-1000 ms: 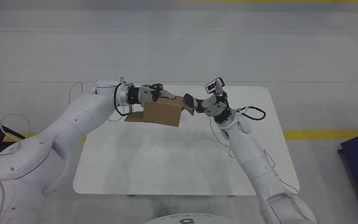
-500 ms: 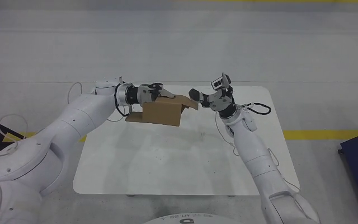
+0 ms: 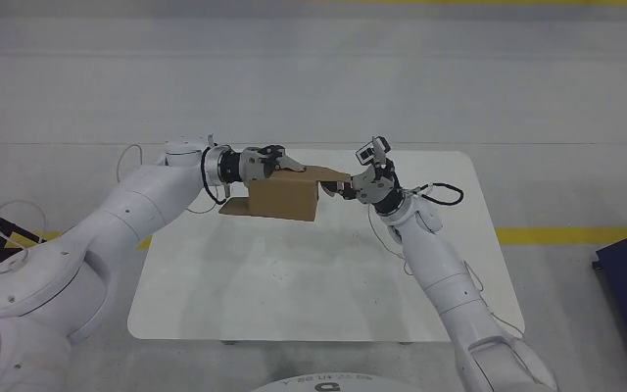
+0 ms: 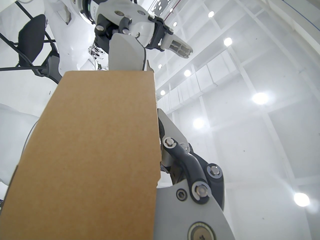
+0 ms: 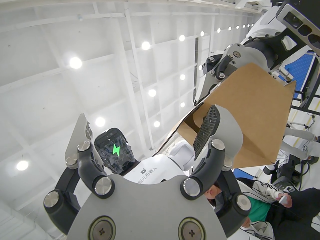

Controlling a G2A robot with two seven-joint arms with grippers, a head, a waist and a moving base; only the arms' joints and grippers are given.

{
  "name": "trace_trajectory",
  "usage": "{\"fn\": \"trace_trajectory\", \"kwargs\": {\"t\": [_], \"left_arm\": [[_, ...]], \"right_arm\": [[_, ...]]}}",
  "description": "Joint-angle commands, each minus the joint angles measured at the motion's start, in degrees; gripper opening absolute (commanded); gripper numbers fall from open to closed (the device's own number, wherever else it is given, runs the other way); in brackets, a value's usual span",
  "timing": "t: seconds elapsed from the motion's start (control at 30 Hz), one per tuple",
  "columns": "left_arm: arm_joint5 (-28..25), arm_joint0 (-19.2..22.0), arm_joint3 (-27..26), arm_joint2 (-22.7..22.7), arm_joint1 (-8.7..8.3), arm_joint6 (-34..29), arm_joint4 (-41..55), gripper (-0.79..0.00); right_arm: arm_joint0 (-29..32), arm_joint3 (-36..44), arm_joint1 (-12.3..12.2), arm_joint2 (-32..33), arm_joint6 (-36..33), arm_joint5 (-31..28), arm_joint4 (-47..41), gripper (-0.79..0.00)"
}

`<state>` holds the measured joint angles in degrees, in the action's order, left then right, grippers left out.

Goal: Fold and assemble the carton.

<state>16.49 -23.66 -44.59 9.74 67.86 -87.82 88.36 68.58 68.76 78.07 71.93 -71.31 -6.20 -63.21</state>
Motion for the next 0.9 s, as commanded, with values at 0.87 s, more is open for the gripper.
{"fn": "trace_trajectory", "kwargs": {"t": [0.87], "left_arm": [[0.1, -0.12, 0.95, 0.0, 0.18, 0.1, 0.78, -0.785]], "right_arm": [[1.31, -0.26, -0.98, 5.32, -2.29, 1.81, -3.0, 0.0]]}}
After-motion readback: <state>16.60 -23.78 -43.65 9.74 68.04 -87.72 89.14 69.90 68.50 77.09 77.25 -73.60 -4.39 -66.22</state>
